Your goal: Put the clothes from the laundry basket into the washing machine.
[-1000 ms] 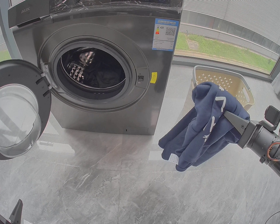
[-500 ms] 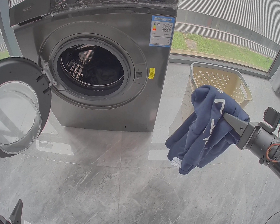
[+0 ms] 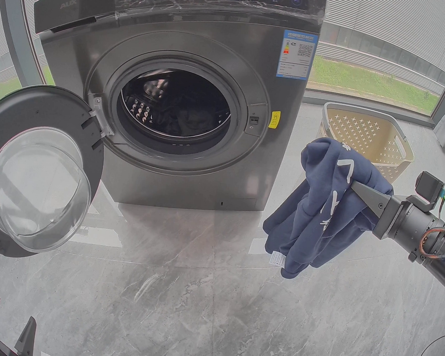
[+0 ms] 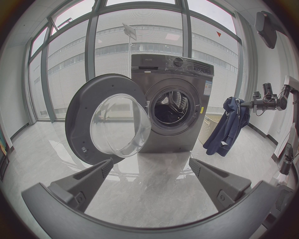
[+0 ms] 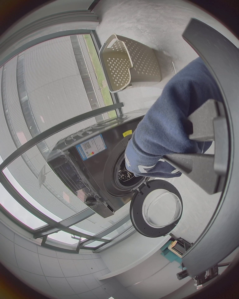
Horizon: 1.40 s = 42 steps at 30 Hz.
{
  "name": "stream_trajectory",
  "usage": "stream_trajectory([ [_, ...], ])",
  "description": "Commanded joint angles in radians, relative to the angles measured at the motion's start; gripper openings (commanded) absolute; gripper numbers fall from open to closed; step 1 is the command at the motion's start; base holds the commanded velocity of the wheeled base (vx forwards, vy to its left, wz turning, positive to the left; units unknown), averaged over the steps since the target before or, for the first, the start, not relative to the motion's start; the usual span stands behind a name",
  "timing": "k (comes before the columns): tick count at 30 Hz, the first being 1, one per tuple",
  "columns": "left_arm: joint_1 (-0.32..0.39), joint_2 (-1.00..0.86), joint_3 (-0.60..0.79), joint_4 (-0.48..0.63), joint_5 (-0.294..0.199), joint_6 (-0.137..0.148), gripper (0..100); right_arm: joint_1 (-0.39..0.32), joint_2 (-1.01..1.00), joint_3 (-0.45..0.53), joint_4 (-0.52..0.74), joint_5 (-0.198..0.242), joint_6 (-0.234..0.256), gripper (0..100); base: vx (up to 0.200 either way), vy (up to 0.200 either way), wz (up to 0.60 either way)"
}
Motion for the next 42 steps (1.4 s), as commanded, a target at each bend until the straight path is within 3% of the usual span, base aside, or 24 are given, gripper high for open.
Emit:
stream_trajectory([
  [1, 0.000, -0.012, 0.013, 0.000, 0.000, 0.000, 100, 0.000, 0.001, 0.000, 0.000, -0.001, 0.000, 0, 0.000, 0.200, 0.00],
  [7, 0.000, -0.012, 0.013, 0.000, 0.000, 0.000, 100, 0.000, 0.001, 0.002, 0.000, -0.001, 0.000, 0, 0.000, 0.200, 0.00],
  [25, 0.002, -0.012, 0.013, 0.000, 0.002, 0.000, 100, 0.022, 0.026, 0.006, 0.000, -0.004, 0.005, 0, 0.000, 0.000, 0.00],
  [30, 0.005, -0.015, 0.016, -0.003, 0.000, 0.034, 100, 0.058, 0.092, -0.020, -0.018, -0.018, -0.031, 0, 0.000, 0.000, 0.00],
  [32, 0.005, -0.015, 0.018, -0.003, 0.000, 0.034, 100, 0.060, 0.095, -0.021, -0.020, -0.019, -0.034, 0, 0.000, 0.000, 0.00],
  [33, 0.005, -0.015, 0.016, -0.001, 0.002, 0.034, 100, 0.109, 0.150, -0.061, -0.081, -0.036, -0.060, 0, 0.000, 0.000, 0.00],
  [35, 0.005, -0.015, 0.016, -0.003, 0.000, 0.037, 100, 0.131, 0.184, -0.097, -0.118, -0.036, -0.057, 0, 0.000, 0.000, 0.00],
  [42, 0.002, -0.012, 0.016, -0.003, -0.003, 0.038, 100, 0.164, 0.271, -0.192, -0.164, -0.047, -0.044, 0, 0.000, 0.000, 0.00],
])
